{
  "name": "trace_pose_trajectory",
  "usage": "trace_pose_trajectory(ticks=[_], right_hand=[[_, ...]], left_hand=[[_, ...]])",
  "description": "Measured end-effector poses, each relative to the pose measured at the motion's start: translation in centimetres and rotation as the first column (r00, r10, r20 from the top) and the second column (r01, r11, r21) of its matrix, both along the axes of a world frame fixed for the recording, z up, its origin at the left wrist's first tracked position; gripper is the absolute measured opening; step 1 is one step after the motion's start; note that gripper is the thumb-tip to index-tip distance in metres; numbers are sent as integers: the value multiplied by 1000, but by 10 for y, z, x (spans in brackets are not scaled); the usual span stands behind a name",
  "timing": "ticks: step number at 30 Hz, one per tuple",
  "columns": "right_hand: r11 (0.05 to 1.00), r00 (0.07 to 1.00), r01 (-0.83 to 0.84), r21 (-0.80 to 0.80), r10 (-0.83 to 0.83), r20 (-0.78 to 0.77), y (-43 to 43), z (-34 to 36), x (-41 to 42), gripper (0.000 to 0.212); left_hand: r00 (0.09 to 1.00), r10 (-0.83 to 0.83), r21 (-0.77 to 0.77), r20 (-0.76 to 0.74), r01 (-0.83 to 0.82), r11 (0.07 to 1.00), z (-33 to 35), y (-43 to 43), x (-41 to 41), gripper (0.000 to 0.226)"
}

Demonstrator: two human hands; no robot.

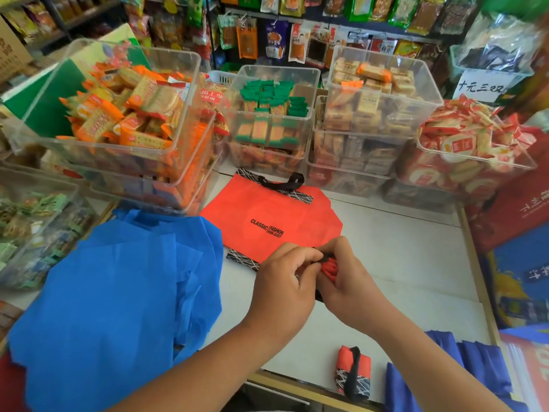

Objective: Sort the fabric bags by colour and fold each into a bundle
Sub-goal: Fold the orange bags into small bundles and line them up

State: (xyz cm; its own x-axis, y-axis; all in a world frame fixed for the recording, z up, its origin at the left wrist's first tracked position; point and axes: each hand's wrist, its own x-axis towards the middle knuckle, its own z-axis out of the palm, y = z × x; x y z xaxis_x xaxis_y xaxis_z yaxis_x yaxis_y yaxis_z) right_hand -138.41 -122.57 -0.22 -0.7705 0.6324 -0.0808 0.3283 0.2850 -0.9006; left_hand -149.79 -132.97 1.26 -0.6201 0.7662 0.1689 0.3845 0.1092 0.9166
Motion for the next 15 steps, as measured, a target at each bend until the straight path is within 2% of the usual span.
trace_pose_trajectory(ticks=[3, 5, 7, 8, 11, 15], right_hand=[[998, 998, -53, -15, 53, -23, 1, 4, 2, 34], [998, 998, -55, 6, 55, -9, 3, 2, 2, 41], [999, 999, -33, -5, 33, -3, 5, -2, 2, 33], [1000, 1000, -21, -15, 21, -3, 5, -3, 2, 28], [1000, 1000, -7, 1, 7, -7, 3, -1, -1, 24], [988, 999, 9, 151, -13, 31, 6, 7, -2, 29]], left_hand=[[999, -35, 39, -10, 36, 999, 1, -2, -3, 24], [991, -57, 29, 121, 54, 998, -1, -3, -6, 28], [962, -21, -20, 272, 27, 999, -2, -1, -8, 23], [953, 17, -42, 301, -4, 999, -2, 0, -8, 16], [945, 109, -86, 309, -87, 993, 1, 4, -5, 13], [920, 128, -113, 369, -92, 989, 6, 9, -3, 16]])
